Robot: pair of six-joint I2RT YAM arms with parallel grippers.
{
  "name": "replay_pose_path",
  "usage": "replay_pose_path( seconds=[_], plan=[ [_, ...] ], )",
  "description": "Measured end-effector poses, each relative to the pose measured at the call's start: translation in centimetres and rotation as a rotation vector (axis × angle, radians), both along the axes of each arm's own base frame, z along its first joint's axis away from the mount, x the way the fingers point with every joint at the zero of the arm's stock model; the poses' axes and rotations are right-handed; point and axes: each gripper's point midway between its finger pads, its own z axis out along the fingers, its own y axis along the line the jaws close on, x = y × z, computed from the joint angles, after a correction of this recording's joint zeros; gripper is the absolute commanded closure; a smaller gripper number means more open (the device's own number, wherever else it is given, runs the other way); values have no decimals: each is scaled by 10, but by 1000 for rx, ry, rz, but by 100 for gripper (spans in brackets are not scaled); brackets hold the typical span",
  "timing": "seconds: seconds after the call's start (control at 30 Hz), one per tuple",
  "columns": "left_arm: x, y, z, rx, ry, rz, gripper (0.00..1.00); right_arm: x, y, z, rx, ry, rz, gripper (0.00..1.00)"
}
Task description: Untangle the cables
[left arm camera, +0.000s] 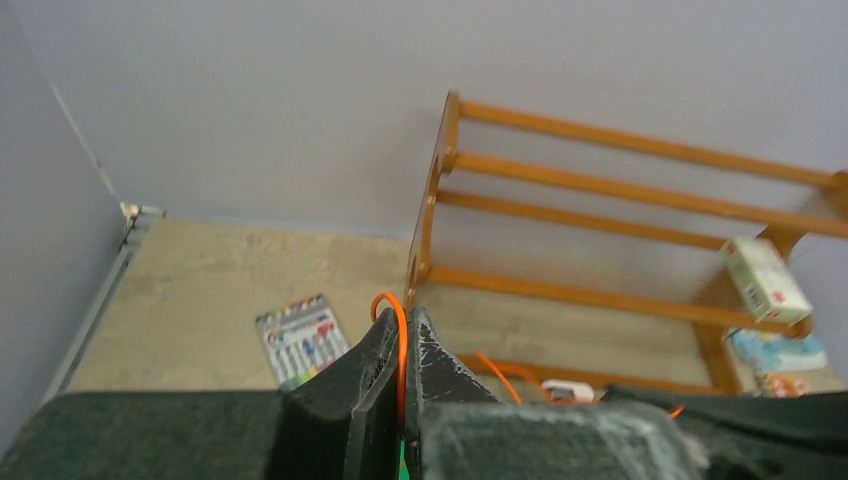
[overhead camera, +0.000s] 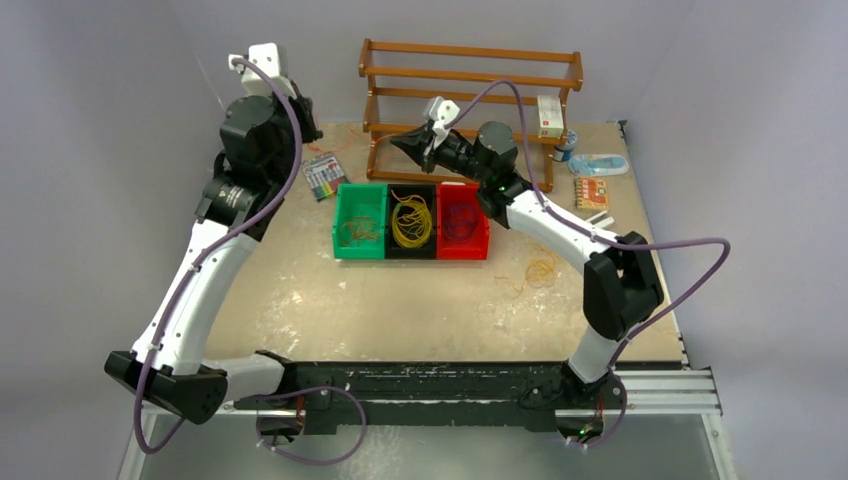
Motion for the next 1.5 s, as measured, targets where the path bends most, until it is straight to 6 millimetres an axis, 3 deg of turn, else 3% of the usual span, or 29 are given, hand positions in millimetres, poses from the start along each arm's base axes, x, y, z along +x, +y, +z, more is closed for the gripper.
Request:
replay_pose_path(
  seconds=[0.17, 0.37, 0.6, 0.8, 1.07, 1.33, 1.5],
  plan=[
    [0, 3, -55, 21, 113, 25, 100, 1, 2, 20, 17, -8, -5, 100],
    [-2, 9, -84, 31, 173, 60, 100, 5, 23, 26, 18, 7, 22, 100],
    [-10, 18, -103, 26, 202, 100, 100, 9, 63, -18, -32, 91, 54, 100],
    [-13, 20, -138, 28, 268, 115, 100, 19, 82, -65, -71, 184, 63, 100],
    [-17, 18, -186, 15, 360, 116, 100, 35, 84, -110, -126, 274, 6, 100],
    [-9, 15, -205, 14, 393, 110, 100, 52, 83, -124, -147, 292, -79, 99],
    [-4, 15, -216, 21, 419, 112, 100, 59, 85, -152, -189, 324, -111, 96]
  ],
)
